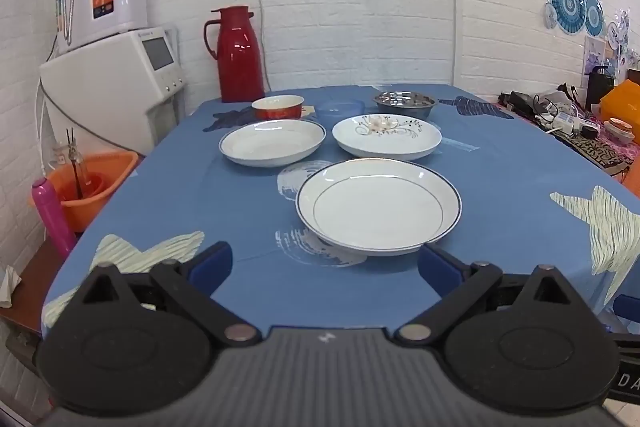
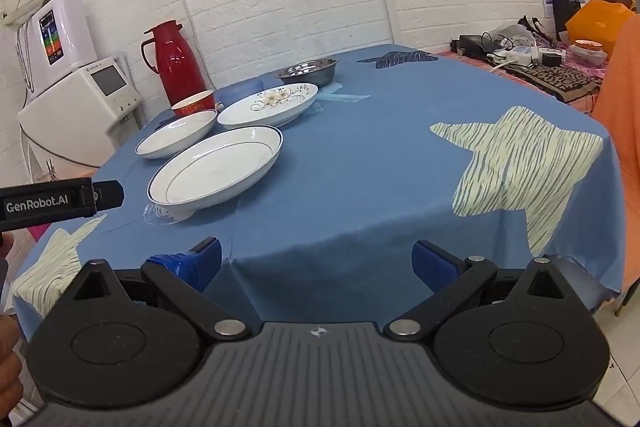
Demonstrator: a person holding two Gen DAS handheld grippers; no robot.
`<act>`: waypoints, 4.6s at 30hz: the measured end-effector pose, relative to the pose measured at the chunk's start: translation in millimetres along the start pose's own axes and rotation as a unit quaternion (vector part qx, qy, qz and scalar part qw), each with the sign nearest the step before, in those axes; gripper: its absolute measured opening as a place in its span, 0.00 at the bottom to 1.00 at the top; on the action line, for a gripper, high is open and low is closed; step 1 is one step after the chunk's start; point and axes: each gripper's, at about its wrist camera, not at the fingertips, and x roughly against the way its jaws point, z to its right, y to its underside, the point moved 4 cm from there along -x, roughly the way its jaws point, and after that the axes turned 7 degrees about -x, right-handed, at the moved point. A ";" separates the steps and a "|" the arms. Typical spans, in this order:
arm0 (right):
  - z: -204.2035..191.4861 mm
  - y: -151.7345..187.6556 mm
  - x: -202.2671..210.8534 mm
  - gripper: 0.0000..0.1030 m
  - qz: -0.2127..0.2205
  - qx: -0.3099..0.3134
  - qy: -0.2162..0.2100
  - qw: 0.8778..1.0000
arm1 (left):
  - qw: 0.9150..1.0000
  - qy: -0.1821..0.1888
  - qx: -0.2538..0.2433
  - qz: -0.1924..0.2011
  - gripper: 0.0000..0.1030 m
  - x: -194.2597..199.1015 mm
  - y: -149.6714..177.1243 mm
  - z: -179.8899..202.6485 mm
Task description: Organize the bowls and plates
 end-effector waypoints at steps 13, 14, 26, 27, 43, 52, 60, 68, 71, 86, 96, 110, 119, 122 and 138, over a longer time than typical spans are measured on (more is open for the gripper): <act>-1.7 0.9 -0.2 0.87 -0.001 0.001 0.002 1.000 | 1.000 0.000 -0.002 0.001 0.95 3.8 -2.9 -3.1; -1.9 0.2 -0.5 0.87 -0.002 0.002 0.002 1.000 | 1.000 0.000 -0.003 -0.001 0.95 3.5 -2.8 -3.9; -6.1 -12.4 -13.1 0.87 -0.016 0.009 0.022 1.000 | 1.000 -0.004 0.003 -0.016 0.95 -18.3 -13.5 -12.0; -6.9 -13.9 -15.3 0.87 -0.018 0.010 0.024 0.999 | 1.000 -0.007 0.000 -0.015 0.95 -20.1 -14.9 -12.2; -46.2 -62.3 -68.4 0.87 -0.052 0.038 0.023 0.998 | 0.998 -0.021 0.018 -0.057 0.95 -77.1 -41.6 -41.2; -53.4 -81.9 -118.7 0.87 -0.084 0.049 0.048 0.994 | 0.993 -0.015 0.015 -0.115 0.95 -124.5 -43.1 -60.0; -59.7 -86.6 -167.6 0.87 -0.126 0.062 0.068 0.988 | 0.987 0.014 0.030 -0.157 0.95 -155.5 -34.7 -67.1; -70.0 -77.2 -202.4 0.88 -0.183 0.082 0.064 0.978 | 0.981 0.043 0.027 -0.188 0.95 -179.4 -31.2 -64.6; -71.7 -76.3 -203.6 0.88 -0.177 0.091 0.053 0.978 | 0.980 0.044 0.024 -0.193 0.95 -185.6 -30.2 -65.4; -61.2 -83.1 -195.5 0.42 -0.157 0.149 -0.040 0.975 | 0.980 0.088 0.026 -0.174 0.58 -184.3 -30.7 -57.0; -68.3 -85.0 -193.4 0.14 -0.180 0.126 -0.045 0.974 | 0.975 0.131 0.037 -0.177 0.18 -184.9 -36.4 -47.0; -72.4 -79.7 -187.9 0.21 -0.186 0.136 -0.051 0.972 | 0.977 0.122 0.025 -0.172 0.40 -183.4 -34.2 -40.6; -81.6 -72.7 -175.5 0.17 -0.193 0.086 -0.074 0.975 | 0.975 0.109 0.067 -0.183 0.20 -180.6 -36.6 -69.8; -103.8 -74.3 -172.5 0.20 -0.188 0.084 -0.097 0.974 | 0.975 0.101 0.078 -0.179 0.20 -171.3 -36.2 -93.4; -178.2 -41.0 -195.3 0.25 -0.220 0.132 -0.144 0.956 | 0.976 0.048 0.107 -0.185 0.23 -173.0 -9.2 -171.8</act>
